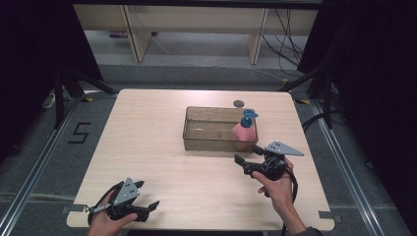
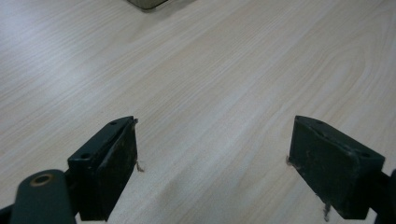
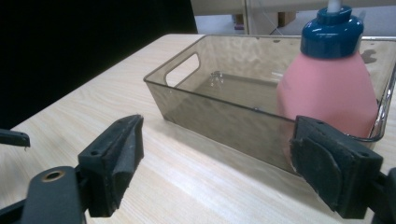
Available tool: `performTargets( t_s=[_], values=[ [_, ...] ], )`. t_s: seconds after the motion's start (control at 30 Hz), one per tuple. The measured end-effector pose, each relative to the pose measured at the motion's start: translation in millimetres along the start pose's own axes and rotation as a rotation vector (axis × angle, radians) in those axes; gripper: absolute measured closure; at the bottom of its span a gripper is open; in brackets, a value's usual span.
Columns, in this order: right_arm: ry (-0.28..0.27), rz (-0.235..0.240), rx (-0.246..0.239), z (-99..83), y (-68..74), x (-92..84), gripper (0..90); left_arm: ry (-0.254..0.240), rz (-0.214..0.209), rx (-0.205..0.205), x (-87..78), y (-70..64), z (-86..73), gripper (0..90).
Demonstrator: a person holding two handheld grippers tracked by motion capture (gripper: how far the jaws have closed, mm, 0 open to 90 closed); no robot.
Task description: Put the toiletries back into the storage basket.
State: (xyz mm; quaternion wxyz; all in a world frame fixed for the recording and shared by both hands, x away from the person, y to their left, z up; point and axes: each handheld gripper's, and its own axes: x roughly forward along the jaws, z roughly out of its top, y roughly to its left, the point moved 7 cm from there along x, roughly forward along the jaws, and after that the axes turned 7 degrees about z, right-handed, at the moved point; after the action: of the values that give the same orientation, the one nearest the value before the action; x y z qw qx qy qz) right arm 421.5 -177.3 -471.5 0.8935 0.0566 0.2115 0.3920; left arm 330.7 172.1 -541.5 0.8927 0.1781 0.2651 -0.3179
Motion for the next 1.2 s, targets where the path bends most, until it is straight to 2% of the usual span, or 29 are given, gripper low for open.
performTargets(
  t_s=[0.03,0.07,0.1,0.13,0.17,0.2,0.23,0.27,0.3,0.33,0.43,0.5,0.53,0.63,0.67,0.77,0.8,0.83,0.87,0.9,0.93,1.0,1.03,1.07,1.13,1.17,1.2],
  values=[
    [0.013,0.008,0.021,-1.5,2.4,-0.6,18.2,0.001,0.001,0.002,-0.1,0.2,-0.1,15.1],
    [0.003,0.01,0.002,-1.6,1.9,-0.4,18.1,0.0,0.001,0.002,-0.1,0.4,0.0,15.1],
    [0.006,0.021,0.046,-3.4,6.1,0.3,18.0,-0.003,0.006,-0.002,0.0,0.3,0.2,15.1],
    [0.016,0.018,0.022,-3.5,4.9,-0.6,17.8,0.002,0.006,0.005,-0.4,0.8,0.0,15.1],
    [0.011,0.018,0.007,-4.1,4.8,0.1,17.6,-0.008,0.006,-0.01,0.2,-0.3,0.6,15.1],
    [0.017,0.023,0.023,-5.2,6.6,0.5,17.4,-0.009,0.005,-0.013,0.1,-0.6,0.7,15.1],
    [0.035,0.008,0.01,-5.7,6.2,-1.4,17.1,-0.009,0.005,-0.011,0.1,-0.5,0.8,15.0],
    [0.02,0.028,0.014,-5.8,8.2,-0.2,16.7,-0.008,0.006,-0.01,0.0,-0.5,0.8,15.0],
    [0.022,0.036,0.048,-7.1,11.8,0.0,16.6,-0.008,0.006,-0.01,0.1,-0.4,0.8,15.1],
    [0.017,0.028,0.018,-7.2,9.5,0.7,16.4,-0.008,0.006,-0.011,0.1,-0.4,0.8,15.1],
    [0.025,0.035,0.016,-9.3,12.2,0.0,16.1,-0.018,0.006,-0.026,0.7,-1.3,1.5,15.1],
    [0.021,0.029,0.017,-10.8,13.2,0.5,16.1,-0.009,0.007,-0.011,0.1,-0.2,0.8,15.1],
    [0.033,0.028,-0.003,-11.7,12.8,-0.8,16.1,-0.009,0.007,-0.012,0.1,-0.3,0.8,15.0],
    [0.036,0.047,0.02,-14.1,17.7,-0.4,15.8,-0.021,0.006,-0.032,0.7,-1.7,1.7,15.1],
    [0.035,0.037,-0.001,-14.1,17.1,-0.5,15.7,-0.022,0.006,-0.032,0.7,-1.6,1.7,15.1],
    [0.034,0.047,-0.007,-15.5,20.7,-0.9,15.8,-0.022,0.007,-0.032,0.6,-1.6,1.8,15.1],
    [0.04,0.053,0.021,-17.3,23.8,-0.7,15.7,-0.023,0.007,-0.032,0.7,-1.6,1.9,15.0],
    [0.039,0.047,-0.002,-17.5,22.3,0.1,15.7,-0.022,0.007,-0.032,0.6,-1.6,1.8,15.1],
    [0.036,0.055,0.008,-18.3,24.1,0.0,15.8,-0.022,0.007,-0.032,0.7,-1.7,1.8,15.1],
    [0.047,0.053,-0.009,-19.2,23.6,-1.3,15.7,-0.022,0.007,-0.032,0.6,-1.6,1.8,15.1],
    [0.042,0.058,0.011,-20.5,25.8,-0.3,15.7,-0.022,0.008,-0.03,0.6,-1.4,1.8,15.1],
    [0.045,0.066,-0.005,-21.7,26.5,-0.3,15.7,-0.023,0.007,-0.034,0.6,-1.6,1.9,15.1],
    [0.055,0.068,0.042,-23.5,30.6,-1.2,15.7,-0.023,0.007,-0.033,0.6,-1.6,1.9,15.1],
    [0.049,0.07,0.016,-23.5,29.1,-0.5,15.7,-0.012,0.013,-0.018,0.0,-0.1,1.1,15.1],
    [0.044,0.06,-0.012,-23.5,28.5,-1.8,15.6,-0.015,0.007,-0.019,0.2,-0.4,1.5,15.1],
    [0.057,0.083,-0.004,-25.4,30.5,-1.2,15.6,-0.014,0.006,-0.02,0.1,-0.5,1.4,15.1],
    [0.055,0.072,0.03,-26.6,32.5,-1.8,15.6,-0.016,0.007,-0.019,0.2,-0.4,1.5,15.1]
  ],
)
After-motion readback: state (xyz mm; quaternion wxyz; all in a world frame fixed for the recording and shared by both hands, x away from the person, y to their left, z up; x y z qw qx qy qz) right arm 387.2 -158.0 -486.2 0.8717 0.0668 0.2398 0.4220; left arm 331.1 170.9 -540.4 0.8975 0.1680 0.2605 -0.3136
